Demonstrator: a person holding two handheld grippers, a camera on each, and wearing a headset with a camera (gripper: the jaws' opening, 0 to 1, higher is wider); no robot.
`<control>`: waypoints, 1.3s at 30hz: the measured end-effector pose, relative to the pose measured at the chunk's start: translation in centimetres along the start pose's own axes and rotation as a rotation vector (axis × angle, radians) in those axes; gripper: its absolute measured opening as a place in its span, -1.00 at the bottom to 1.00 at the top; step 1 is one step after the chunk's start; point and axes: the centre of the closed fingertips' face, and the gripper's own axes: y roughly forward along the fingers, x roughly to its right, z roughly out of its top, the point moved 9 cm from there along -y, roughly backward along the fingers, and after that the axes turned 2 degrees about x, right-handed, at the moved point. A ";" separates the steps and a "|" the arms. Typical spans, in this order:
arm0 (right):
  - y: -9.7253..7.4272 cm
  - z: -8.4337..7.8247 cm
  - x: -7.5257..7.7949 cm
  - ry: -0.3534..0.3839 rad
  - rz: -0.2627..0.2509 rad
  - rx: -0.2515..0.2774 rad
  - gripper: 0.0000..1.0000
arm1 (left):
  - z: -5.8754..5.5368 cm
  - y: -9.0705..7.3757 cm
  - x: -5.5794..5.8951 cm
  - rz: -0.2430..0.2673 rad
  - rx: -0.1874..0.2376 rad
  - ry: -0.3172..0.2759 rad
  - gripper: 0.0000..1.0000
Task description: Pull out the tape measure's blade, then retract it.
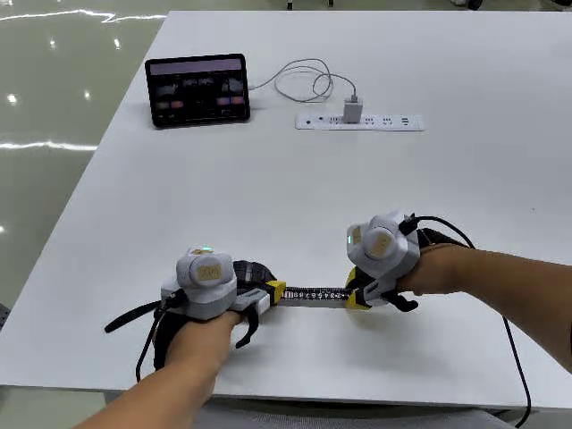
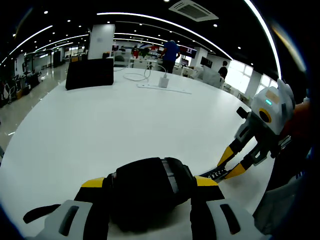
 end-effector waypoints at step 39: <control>1.8 2.8 -0.2 -0.019 0.001 0.063 -0.78 | 0.0 -0.1 -0.2 -0.014 -0.001 -0.023 0.24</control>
